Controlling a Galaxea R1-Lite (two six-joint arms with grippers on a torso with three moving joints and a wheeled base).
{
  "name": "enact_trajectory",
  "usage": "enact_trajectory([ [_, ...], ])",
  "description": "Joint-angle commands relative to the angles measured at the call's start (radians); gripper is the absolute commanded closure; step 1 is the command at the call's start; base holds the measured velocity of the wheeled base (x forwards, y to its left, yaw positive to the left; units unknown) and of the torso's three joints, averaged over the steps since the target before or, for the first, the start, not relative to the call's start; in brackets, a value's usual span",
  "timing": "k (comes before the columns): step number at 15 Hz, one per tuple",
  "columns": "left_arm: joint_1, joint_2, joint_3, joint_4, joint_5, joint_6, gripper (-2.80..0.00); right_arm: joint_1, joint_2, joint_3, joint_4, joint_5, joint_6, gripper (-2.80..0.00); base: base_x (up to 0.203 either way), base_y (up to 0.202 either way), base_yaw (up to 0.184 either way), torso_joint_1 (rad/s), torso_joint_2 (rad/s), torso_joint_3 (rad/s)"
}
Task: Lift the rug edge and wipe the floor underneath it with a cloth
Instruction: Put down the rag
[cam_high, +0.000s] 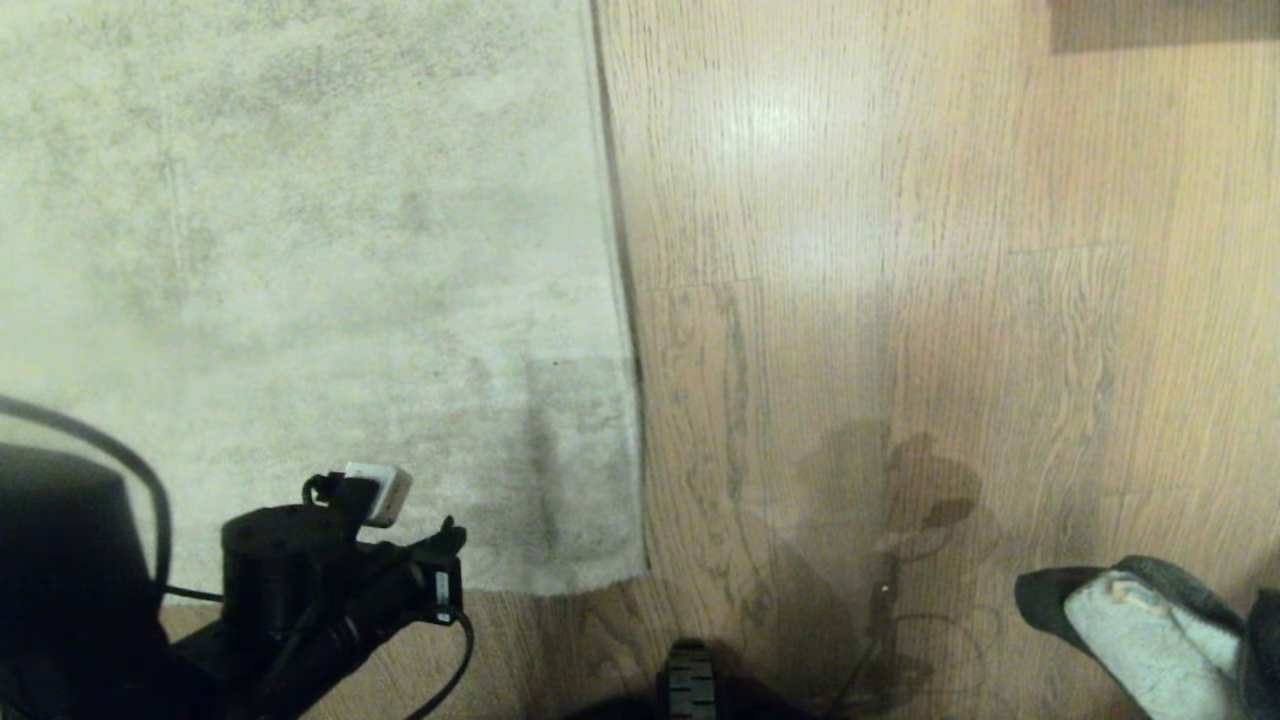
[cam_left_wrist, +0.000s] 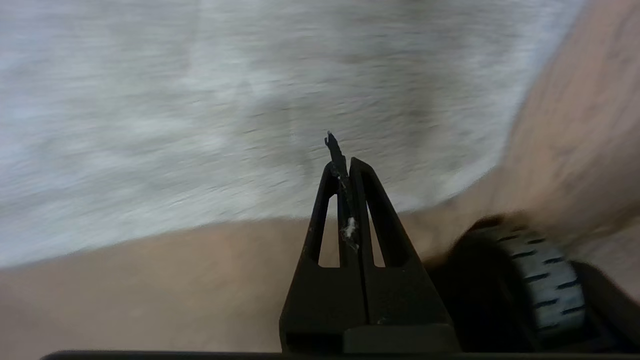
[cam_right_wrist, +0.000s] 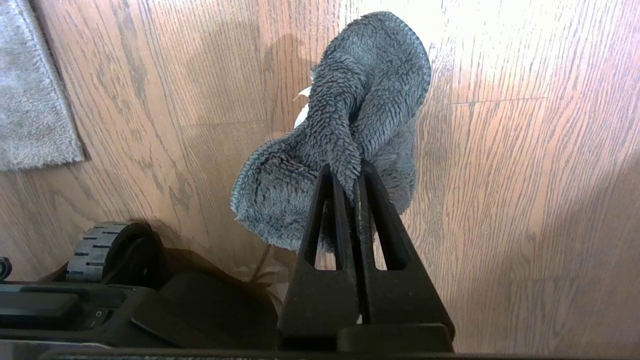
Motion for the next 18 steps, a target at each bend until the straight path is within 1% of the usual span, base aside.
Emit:
enact_trajectory([
  [1, -0.082, 0.165, -0.002, -0.100, 0.046, -0.033, 0.00, 0.000, 0.002, 0.000, -0.001, 0.000, -0.001, 0.00, 0.000, 0.000, 0.000, 0.000, 0.00, 0.000],
  [3, -0.106, 0.208, -0.050, -0.106, 0.061, -0.042, 0.00, 0.000, 0.002, 0.000, -0.001, 0.000, -0.001, 0.00, 0.000, 0.000, 0.000, 0.000, 0.00, 0.000],
  [5, -0.113, 0.251, -0.111, -0.107, 0.063, -0.041, 0.00, 0.000, 0.002, 0.000, -0.001, 0.000, -0.001, 0.00, 0.000, 0.000, 0.000, 0.000, 0.00, 0.000],
  [8, -0.114, 0.316, -0.152, -0.107, 0.064, -0.037, 0.00, 0.000, 0.002, 0.000, -0.001, 0.000, -0.001, 0.00, 0.000, 0.000, 0.000, 0.000, 0.00, 0.000],
  [11, -0.113, 0.346, -0.178, -0.107, 0.063, -0.035, 0.00, 0.000, 0.002, 0.000, -0.001, 0.000, -0.001, 0.00, 0.000, 0.000, 0.000, 0.000, 0.00, 0.000],
  [16, -0.111, 0.400, -0.294, -0.107, 0.064, -0.035, 0.00, 0.000, 0.002, 0.000, -0.001, 0.000, -0.001, 0.00, 0.000, 0.000, 0.000, 0.000, 0.00, 0.000],
  [18, -0.111, 0.405, -0.314, -0.107, 0.066, -0.036, 0.00, 0.000, 0.002, 0.000, -0.001, 0.000, -0.001, 0.00, 0.000, 0.000, 0.000, 0.000, 0.00, 0.000],
])
